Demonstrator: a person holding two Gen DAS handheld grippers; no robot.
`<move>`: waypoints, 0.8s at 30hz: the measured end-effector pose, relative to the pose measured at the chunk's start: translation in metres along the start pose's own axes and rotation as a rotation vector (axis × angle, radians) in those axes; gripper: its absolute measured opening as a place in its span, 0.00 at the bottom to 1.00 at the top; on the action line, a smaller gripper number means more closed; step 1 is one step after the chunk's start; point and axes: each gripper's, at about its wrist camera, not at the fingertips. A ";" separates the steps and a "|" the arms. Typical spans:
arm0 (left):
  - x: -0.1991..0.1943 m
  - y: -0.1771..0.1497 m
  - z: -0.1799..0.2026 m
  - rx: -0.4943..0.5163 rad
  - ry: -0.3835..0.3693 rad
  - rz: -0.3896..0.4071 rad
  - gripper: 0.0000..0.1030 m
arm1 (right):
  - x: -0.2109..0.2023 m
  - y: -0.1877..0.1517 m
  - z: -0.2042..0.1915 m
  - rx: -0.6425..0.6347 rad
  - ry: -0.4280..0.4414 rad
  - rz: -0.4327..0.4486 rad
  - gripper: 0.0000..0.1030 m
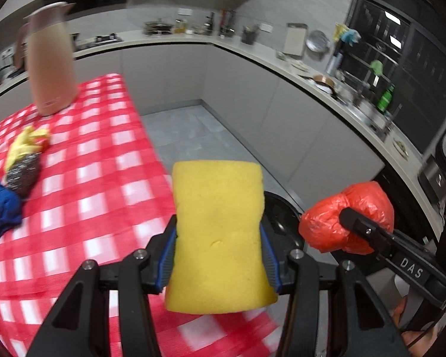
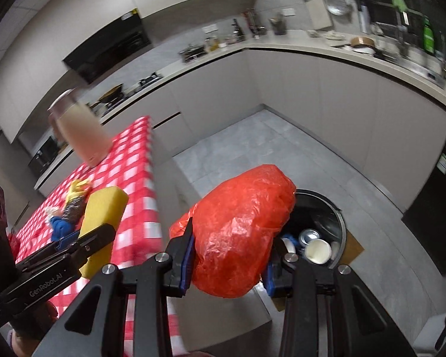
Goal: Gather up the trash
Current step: 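Carry the sponge and orange bag over the black bin and open both tools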
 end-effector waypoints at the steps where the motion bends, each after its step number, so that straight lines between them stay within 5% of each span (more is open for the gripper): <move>1: 0.004 0.001 0.007 0.011 -0.012 -0.007 0.50 | -0.001 -0.001 0.007 0.010 -0.011 0.000 0.38; 11: 0.040 0.002 0.061 0.071 -0.085 -0.086 0.50 | -0.007 -0.009 0.078 0.097 -0.087 -0.013 0.38; 24: 0.111 -0.009 0.090 -0.035 0.000 -0.170 0.50 | 0.059 0.015 0.124 0.018 -0.055 -0.076 0.38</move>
Point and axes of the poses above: each gripper's, at about its wrist camera, not at the fingertips, and x roughly the way its jaws point, z to its right, y to its top, and after that the axes turned 2 degrees about -x, right-handed
